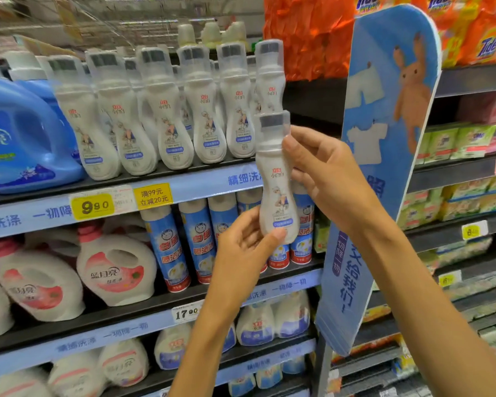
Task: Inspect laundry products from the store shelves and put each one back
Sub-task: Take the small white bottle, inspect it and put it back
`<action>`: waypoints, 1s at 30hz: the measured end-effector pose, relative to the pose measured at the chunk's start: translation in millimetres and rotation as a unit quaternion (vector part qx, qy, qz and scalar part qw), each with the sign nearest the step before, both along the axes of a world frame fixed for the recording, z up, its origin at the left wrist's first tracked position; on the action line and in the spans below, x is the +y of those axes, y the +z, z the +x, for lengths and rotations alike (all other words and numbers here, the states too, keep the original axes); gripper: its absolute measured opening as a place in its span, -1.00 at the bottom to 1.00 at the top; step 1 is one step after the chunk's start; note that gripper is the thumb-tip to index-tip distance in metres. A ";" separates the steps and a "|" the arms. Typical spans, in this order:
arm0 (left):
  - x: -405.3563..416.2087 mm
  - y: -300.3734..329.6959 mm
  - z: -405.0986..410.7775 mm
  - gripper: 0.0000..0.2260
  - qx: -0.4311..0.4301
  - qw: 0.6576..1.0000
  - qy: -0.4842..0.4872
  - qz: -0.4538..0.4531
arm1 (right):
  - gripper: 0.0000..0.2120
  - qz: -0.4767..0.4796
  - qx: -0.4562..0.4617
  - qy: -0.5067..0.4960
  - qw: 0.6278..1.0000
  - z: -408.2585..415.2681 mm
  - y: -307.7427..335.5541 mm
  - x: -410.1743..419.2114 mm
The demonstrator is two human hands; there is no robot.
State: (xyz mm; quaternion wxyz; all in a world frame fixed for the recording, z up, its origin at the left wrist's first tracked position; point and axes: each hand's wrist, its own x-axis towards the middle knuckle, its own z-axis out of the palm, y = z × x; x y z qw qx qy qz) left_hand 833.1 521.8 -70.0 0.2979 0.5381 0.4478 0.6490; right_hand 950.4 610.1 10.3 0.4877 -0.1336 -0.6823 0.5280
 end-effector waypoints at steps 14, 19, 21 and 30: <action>-17.4 -4.2 -2.2 -0.51 -0.184 0.981 -0.054 -0.028 | -0.51 -0.110 0.060 0.083 0.989 -18.3 -3.1 -12.4; -17.4 -2.7 3.4 -0.55 -0.116 0.990 -0.057 -0.052 | -0.57 -0.123 0.032 0.154 0.980 -19.9 0.0 -17.8; -16.0 -4.0 9.2 -0.65 -0.033 0.999 -0.009 -0.042 | -0.74 -0.114 0.011 0.158 0.981 -22.3 0.5 -19.8; -22.2 2.4 2.0 -0.75 0.017 0.998 -0.012 -0.060 | -0.69 -0.123 0.070 0.192 0.971 -23.2 8.1 -21.0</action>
